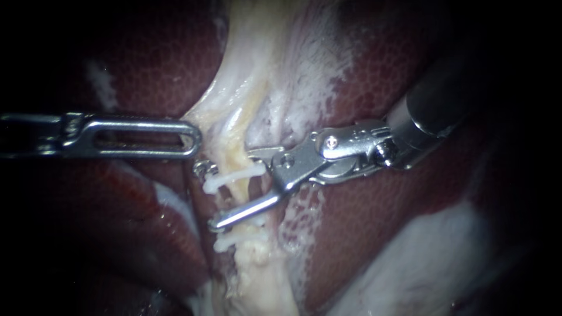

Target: Going back third clip left tube

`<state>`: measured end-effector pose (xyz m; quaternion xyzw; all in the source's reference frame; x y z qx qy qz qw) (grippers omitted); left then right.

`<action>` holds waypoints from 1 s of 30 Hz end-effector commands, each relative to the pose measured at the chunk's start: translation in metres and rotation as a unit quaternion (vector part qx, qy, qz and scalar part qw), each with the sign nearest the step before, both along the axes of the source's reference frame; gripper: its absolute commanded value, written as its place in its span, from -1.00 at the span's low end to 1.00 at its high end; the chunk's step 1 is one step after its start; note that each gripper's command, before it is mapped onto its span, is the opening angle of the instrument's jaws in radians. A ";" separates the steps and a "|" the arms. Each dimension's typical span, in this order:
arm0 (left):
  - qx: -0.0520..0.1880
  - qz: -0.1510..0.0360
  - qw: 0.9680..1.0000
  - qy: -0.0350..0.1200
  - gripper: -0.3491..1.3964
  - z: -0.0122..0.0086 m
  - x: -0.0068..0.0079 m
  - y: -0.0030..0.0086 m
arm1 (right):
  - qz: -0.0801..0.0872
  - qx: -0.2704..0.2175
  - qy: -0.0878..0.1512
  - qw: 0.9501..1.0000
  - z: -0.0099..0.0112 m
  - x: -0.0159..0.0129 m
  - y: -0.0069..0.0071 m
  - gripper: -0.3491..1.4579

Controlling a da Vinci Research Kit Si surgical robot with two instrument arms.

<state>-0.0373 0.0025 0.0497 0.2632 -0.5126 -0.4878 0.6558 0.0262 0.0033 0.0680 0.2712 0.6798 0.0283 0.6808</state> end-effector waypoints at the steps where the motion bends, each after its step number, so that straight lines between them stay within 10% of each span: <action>1: 0.000 0.000 1.000 0.000 -1.00 0.0000 0.0000 0.0000 | 0.002 0.000 -0.001 1.000 -0.0001 -0.0004 0.0002 0.05; 17: 0.000 0.001 1.000 -0.001 -1.00 0.0002 0.0002 0.0001 | 0.020 -0.001 -0.029 0.999 -0.0004 -0.0093 0.0010 0.05; 30: -0.001 0.001 1.000 0.000 -1.00 0.0006 0.0001 0.0001 | 0.043 0.003 -0.066 0.997 -0.0050 -0.0189 0.0019 0.05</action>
